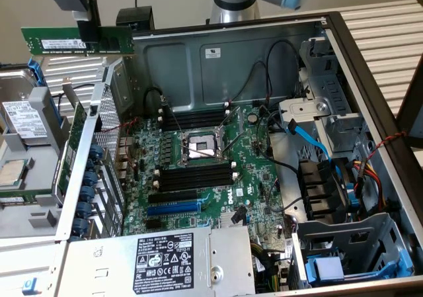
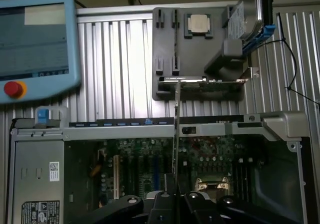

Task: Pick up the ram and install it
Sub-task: 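Pick up the ram and move it above insertion slot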

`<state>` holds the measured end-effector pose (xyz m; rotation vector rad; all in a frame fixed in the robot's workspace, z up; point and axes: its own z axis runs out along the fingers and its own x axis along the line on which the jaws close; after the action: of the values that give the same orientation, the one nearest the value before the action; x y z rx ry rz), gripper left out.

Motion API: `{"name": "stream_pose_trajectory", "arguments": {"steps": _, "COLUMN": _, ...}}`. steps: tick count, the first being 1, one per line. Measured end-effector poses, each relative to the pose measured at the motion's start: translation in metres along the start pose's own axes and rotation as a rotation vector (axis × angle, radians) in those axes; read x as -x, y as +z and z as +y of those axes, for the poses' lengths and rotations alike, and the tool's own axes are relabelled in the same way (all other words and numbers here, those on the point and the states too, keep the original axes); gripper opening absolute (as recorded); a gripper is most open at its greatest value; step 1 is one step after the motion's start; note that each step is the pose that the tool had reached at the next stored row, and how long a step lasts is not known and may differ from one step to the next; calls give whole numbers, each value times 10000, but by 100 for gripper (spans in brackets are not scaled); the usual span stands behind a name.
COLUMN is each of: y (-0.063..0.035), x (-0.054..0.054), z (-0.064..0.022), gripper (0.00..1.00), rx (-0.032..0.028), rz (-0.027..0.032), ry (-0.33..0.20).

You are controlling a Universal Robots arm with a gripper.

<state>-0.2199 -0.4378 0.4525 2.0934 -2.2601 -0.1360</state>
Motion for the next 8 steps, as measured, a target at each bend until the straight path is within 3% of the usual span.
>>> {"name": "stream_pose_trajectory", "arguments": {"steps": 8, "y": -35, "x": 22, "z": -277, "gripper": 13, "rx": 237, "rz": 21, "ry": -15}}
